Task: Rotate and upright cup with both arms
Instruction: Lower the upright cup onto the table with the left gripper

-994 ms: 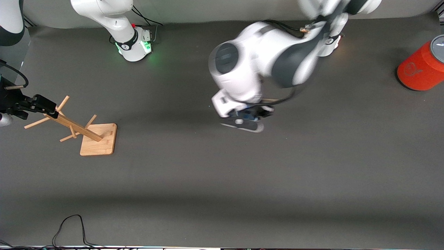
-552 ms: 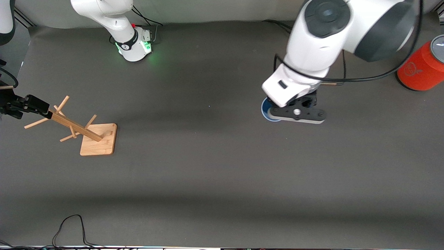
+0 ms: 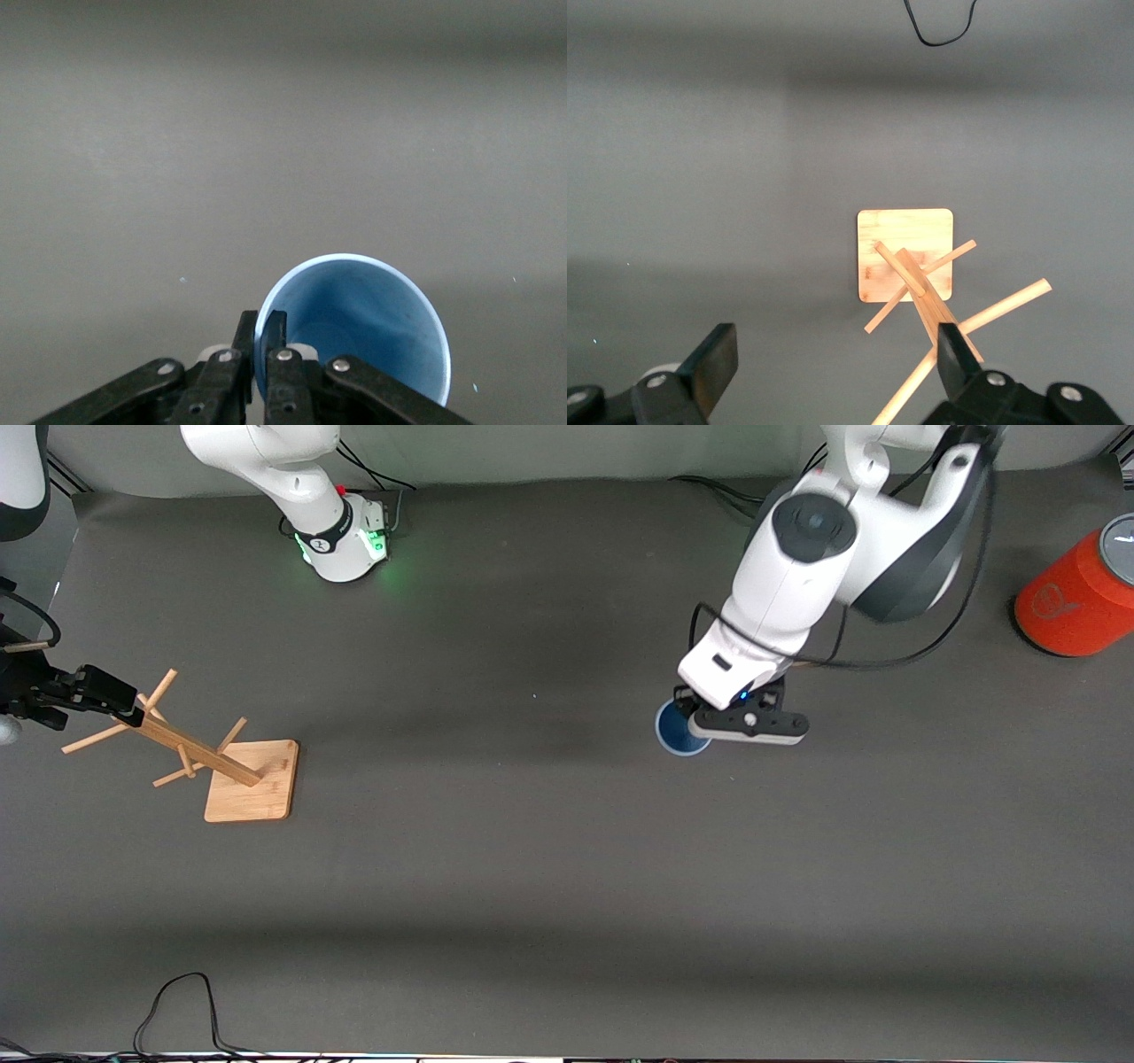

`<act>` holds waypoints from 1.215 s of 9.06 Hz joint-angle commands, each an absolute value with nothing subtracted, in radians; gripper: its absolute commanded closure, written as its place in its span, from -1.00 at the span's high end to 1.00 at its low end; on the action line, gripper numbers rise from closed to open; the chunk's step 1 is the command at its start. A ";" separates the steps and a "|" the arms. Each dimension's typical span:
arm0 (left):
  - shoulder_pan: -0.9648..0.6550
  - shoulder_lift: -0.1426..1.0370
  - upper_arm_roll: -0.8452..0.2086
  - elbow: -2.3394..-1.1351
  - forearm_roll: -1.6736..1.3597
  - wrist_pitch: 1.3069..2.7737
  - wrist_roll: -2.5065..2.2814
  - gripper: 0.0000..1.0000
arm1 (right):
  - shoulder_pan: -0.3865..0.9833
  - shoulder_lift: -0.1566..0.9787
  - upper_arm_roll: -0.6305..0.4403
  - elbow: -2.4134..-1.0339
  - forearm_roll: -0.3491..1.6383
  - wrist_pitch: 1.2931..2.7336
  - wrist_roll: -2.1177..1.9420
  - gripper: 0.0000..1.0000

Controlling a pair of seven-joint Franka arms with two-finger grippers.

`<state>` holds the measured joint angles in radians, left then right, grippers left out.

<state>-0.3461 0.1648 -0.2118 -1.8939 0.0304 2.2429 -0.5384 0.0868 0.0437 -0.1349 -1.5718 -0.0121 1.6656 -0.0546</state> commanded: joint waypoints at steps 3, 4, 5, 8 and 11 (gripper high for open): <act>-0.394 0.302 -0.210 -2.057 0.044 2.618 -0.702 -1.00 | 0.066 0.043 -0.127 -1.560 -0.012 1.654 -0.081 1.00; -0.402 0.348 -0.210 -2.057 0.105 2.667 -0.751 -1.00 | 0.031 0.043 -0.085 -1.560 -0.012 1.654 -0.081 1.00; -0.408 0.388 -0.210 -2.059 0.186 2.715 -0.825 -1.00 | 0.035 0.041 -0.083 -1.560 -0.012 1.654 -0.080 1.00; -0.408 0.425 -0.210 -2.059 0.435 2.731 -1.039 -1.00 | 0.040 0.040 -0.083 -1.562 -0.012 1.652 -0.081 1.00; -0.403 0.445 -0.210 -2.054 0.591 2.731 -1.183 -1.00 | 0.040 0.044 -0.083 -1.560 -0.008 1.652 -0.080 1.00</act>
<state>-0.3996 0.4322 -0.2185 -2.0599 0.5544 2.7260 -1.1413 0.0479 0.0436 -0.0885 -1.5711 -0.0121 1.6653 -0.0570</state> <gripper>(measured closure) 0.925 0.000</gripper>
